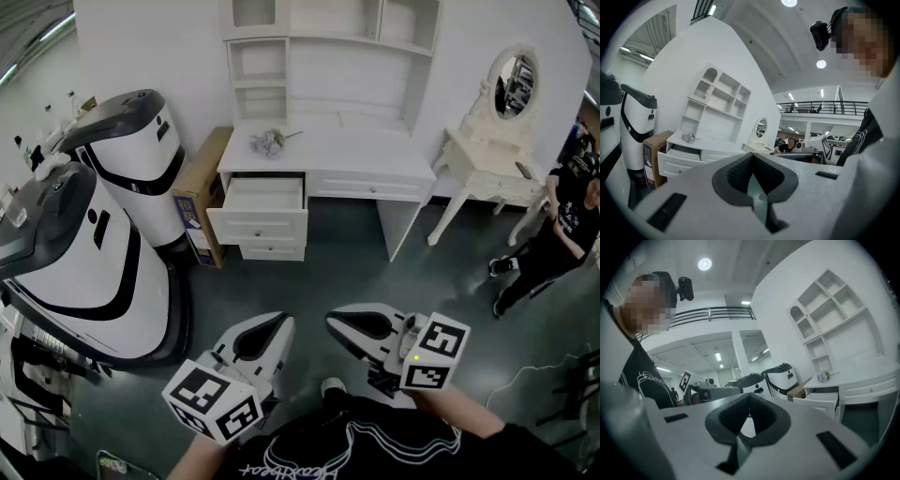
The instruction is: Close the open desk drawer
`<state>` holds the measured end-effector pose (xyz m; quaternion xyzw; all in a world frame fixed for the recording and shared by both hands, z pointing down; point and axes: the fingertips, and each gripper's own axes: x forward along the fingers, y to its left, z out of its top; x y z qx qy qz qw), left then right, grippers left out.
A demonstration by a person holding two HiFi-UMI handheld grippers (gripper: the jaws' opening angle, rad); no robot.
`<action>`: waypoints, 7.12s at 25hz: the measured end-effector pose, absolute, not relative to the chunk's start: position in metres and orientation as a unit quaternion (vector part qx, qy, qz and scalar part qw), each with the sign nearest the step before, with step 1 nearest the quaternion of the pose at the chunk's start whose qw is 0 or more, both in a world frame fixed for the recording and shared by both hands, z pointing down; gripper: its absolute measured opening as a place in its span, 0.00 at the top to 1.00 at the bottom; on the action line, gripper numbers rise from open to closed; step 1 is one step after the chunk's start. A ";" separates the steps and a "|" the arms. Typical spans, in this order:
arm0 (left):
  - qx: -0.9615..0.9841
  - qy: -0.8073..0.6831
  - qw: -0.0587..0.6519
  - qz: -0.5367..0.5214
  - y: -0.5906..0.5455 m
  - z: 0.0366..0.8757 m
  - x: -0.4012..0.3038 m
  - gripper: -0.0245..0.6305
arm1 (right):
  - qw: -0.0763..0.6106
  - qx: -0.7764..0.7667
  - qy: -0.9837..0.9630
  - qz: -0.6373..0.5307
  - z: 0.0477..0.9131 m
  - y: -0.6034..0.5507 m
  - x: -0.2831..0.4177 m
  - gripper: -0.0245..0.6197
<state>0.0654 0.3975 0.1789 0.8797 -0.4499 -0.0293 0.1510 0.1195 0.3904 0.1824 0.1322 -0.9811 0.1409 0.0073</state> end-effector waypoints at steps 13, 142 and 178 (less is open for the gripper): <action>0.873 -0.461 0.157 -0.025 0.380 0.186 0.051 0.96 | 0.000 0.139 -0.978 0.153 0.189 0.366 0.107 0.95; 0.738 -0.567 0.328 0.163 -0.134 0.529 -0.141 0.96 | 0.068 0.197 -0.888 0.410 0.418 -0.108 -0.003 0.95; 0.745 -0.556 0.326 0.172 -0.217 0.529 -0.148 0.96 | 0.046 0.248 -0.868 0.427 0.426 -0.175 0.003 0.95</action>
